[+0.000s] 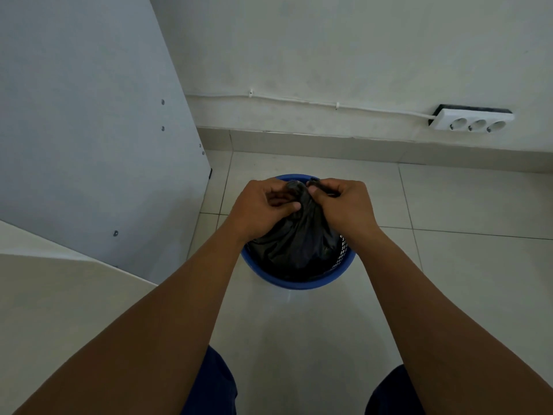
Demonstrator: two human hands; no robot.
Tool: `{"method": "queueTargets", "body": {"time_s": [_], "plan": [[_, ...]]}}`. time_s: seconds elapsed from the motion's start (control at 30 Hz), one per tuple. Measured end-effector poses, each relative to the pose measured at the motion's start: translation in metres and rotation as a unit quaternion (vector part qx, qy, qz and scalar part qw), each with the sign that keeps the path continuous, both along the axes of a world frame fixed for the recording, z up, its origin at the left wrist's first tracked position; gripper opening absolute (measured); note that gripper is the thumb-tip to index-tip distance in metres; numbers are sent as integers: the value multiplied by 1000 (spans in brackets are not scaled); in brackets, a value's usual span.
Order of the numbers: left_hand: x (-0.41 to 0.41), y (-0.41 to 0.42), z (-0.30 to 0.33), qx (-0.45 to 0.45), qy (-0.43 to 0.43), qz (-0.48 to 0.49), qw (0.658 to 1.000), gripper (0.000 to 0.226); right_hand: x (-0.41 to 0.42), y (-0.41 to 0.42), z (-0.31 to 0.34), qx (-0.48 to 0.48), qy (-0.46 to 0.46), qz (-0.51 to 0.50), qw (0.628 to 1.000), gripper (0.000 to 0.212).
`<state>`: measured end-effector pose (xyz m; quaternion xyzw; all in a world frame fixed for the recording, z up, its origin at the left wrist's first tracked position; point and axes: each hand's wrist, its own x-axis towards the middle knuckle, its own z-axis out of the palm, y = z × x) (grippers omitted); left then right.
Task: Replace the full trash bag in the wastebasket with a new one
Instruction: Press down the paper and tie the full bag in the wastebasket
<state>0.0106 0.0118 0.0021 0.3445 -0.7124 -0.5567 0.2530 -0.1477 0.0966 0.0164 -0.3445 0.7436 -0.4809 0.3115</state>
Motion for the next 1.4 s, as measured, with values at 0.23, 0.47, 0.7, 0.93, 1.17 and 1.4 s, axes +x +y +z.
{"method": "queueTargets", "body": {"time_s": [0.23, 0.47, 0.7, 0.93, 1.17, 1.4], "plan": [[-19, 13, 0, -22, -8, 119, 993, 11, 1, 5, 9, 19, -21, 84, 996, 20], [-25, 12, 10, 55, 6, 96, 994, 21, -2, 4, 11, -28, -27, 23, 999, 16], [-23, 4, 23, -80, -174, 19, 981, 18, -1, 9, 5, -107, 180, 108, 972, 17], [-20, -2, 31, -210, -253, -75, 942, 9, -1, 3, 9, -88, 179, 144, 969, 16], [-15, -4, 33, -110, -222, -97, 964, 17, -2, 5, 8, -61, -36, 48, 996, 11], [-25, 4, 30, -174, -183, 22, 967, 11, 8, 1, 10, -34, -140, -20, 989, 9]]}}
